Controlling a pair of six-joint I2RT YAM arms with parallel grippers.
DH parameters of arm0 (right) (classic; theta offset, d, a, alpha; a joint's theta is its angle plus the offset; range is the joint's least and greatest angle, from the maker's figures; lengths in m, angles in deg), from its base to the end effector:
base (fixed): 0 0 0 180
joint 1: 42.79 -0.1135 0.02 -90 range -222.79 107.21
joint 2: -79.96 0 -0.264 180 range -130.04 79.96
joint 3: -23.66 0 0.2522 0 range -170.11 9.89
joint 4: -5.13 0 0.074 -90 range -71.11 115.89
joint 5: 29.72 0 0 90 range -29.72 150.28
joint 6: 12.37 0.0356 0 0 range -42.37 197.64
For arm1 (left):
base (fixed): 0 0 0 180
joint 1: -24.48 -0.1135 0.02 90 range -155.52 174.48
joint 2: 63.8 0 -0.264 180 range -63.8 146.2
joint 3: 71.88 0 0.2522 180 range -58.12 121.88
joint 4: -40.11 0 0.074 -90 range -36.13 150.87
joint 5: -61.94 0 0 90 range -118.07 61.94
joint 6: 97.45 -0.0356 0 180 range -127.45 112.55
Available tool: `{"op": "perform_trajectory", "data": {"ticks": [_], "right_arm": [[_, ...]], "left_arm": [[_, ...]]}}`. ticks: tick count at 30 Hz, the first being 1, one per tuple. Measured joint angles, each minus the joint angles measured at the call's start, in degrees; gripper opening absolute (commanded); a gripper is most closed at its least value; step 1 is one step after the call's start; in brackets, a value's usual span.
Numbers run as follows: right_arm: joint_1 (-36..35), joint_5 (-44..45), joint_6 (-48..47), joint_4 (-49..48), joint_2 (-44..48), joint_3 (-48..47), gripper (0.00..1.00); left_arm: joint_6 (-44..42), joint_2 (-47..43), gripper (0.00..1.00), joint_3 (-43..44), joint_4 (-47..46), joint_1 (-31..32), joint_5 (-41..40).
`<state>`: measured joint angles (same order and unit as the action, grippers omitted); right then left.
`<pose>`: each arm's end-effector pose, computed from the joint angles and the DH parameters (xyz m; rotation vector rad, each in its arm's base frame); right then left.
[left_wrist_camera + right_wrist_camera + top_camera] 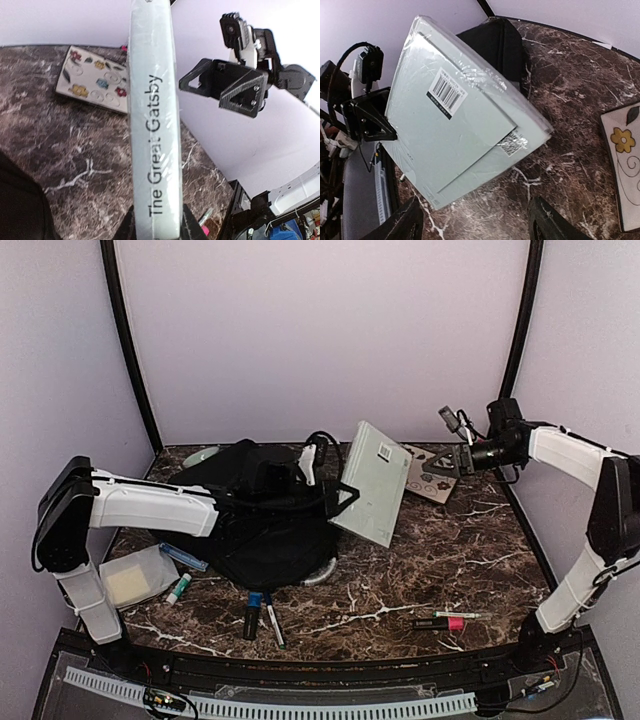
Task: Pack the student bag
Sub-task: Pick up the book at the center of the board, then pass from the left arm to the right
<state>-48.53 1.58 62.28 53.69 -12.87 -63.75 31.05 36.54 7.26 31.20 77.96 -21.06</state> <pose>0.3338 0.0641 0.2785 -0.7952 2.0817 1.1686 0.2401 -0.3316 0.2587 0.3522 1.9361 -1.2224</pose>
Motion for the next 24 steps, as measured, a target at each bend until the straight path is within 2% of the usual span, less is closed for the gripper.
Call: {"op": "perform_trajectory", "data": {"ticks": [5,9,11,15,24], "right_arm": [[-0.6,-4.9,8.7,-10.0,4.7,3.6,0.86],[-0.5,-6.2,15.2,-20.5,6.7,6.6,0.94],[-0.5,-6.9,20.1,-27.4,8.5,10.0,0.95],[-1.0,-8.2,27.6,-37.3,9.1,12.9,0.95],[-7.3,-7.8,35.7,-47.3,8.1,12.1,0.94]], "left_arm": [[-1.3,0.0,0.00,0.1,-12.1,-0.9,1.3],[2.6,1.1,0.00,-0.4,-25.3,-2.8,4.2],[5.8,2.9,0.00,-0.4,-32.7,-4.0,5.5],[11.5,6.6,0.00,-0.1,-41.5,-5.5,6.5],[21.1,13.0,0.00,-0.1,-48.7,-5.6,7.2]]}}
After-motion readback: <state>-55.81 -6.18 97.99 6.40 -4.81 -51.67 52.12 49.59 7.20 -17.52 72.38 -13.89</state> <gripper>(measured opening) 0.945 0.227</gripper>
